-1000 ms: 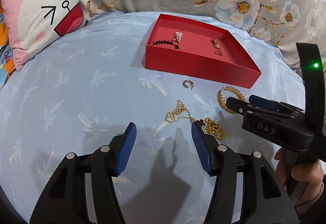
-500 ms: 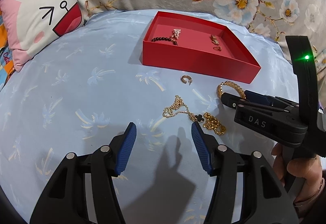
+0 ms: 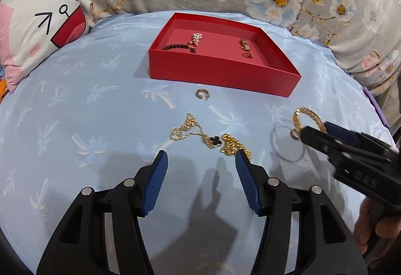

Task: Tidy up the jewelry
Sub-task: 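Grasp the gold chain necklace with the left gripper while the right lifts the bangle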

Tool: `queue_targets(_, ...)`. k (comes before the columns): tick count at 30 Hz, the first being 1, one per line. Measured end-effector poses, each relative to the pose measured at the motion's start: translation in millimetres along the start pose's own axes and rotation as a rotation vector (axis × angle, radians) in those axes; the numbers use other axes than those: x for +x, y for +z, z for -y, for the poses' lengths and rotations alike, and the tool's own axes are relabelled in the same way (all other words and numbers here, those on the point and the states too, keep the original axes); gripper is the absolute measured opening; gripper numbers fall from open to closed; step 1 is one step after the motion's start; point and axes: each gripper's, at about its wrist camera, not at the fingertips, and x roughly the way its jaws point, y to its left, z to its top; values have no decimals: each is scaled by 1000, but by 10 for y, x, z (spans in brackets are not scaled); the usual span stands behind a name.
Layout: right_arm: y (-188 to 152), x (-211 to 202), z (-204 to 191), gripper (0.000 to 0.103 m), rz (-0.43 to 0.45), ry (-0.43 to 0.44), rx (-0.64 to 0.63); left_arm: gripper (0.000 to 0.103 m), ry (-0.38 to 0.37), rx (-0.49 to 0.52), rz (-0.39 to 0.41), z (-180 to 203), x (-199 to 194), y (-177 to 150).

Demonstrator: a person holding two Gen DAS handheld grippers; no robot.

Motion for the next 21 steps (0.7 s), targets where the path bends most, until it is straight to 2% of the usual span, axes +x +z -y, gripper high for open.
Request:
queue_targets(9,-310,-206,67,56,-33,26,31,54,54,-6,-7,-60,212,121)
queue_targets(17,-354,-202,-22,56,-37,42,16,48,97,28,-44,-22,360,164)
queue_targets(19,-354,-198,-27,56,-39,46,19,44,98,37,-44,-1,377,174)
queue_targets(21,-350,-195,-28,56,-39,47,18,31,87,47,-44,30,386,180)
